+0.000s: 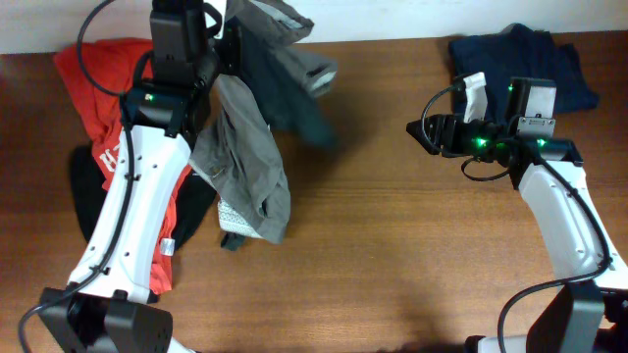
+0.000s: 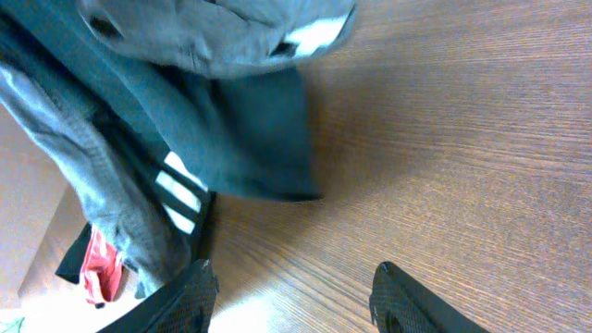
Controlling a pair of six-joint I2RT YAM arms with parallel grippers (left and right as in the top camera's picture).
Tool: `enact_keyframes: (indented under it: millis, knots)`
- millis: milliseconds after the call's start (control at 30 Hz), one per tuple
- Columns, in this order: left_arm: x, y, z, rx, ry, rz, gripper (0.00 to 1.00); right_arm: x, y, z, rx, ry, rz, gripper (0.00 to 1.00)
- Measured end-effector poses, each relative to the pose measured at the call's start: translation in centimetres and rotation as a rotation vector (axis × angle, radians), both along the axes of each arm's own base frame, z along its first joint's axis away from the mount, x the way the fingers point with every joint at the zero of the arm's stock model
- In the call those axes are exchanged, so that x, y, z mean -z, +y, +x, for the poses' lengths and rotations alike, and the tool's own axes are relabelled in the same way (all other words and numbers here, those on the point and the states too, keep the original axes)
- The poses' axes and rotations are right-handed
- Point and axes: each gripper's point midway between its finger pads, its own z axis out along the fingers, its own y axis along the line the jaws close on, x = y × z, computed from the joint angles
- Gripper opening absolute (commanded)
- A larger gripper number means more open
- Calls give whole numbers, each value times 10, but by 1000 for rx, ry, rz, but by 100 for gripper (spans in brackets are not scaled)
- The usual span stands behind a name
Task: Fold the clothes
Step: 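Lift the grey shorts with the left gripper and drag toward table center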
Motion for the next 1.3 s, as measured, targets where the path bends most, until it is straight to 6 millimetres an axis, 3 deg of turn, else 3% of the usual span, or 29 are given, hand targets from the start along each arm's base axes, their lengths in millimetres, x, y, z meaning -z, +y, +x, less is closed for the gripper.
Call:
enact_keyframes:
  millis: [200,333,367,500,633,767,833,900,967,1300]
  knots:
    - [-2,-14,-2,25,-10,-1,1,0,0,-1,0,4,0,59]
    - [2,10,-5,-79,12,50,1,0,0,-1,0,4,0,59]
    - [2,19,-6,-112,17,68,1,0,0,-1,0,3,0,59]
    - [-14,87,-25,-338,17,161,1,0,0,-1,0,3,0,59]
    - [-57,160,-64,-565,-46,203,1,0,0,-1,0,3,0,59]
    - [-99,204,-107,-712,-127,203,6,0,0,-1,0,4,0,59]
    - [-114,210,-121,-737,-161,197,11,0,0,-1,0,4,0,59]
    - [-120,209,-123,-728,-179,189,1,1,0,-1,0,6,1,59]
    - [-122,204,-120,-697,-184,181,0,2,0,-2,0,14,2,59]
    - [-83,177,-80,-507,-92,130,0,4,1,-5,0,30,3,59]
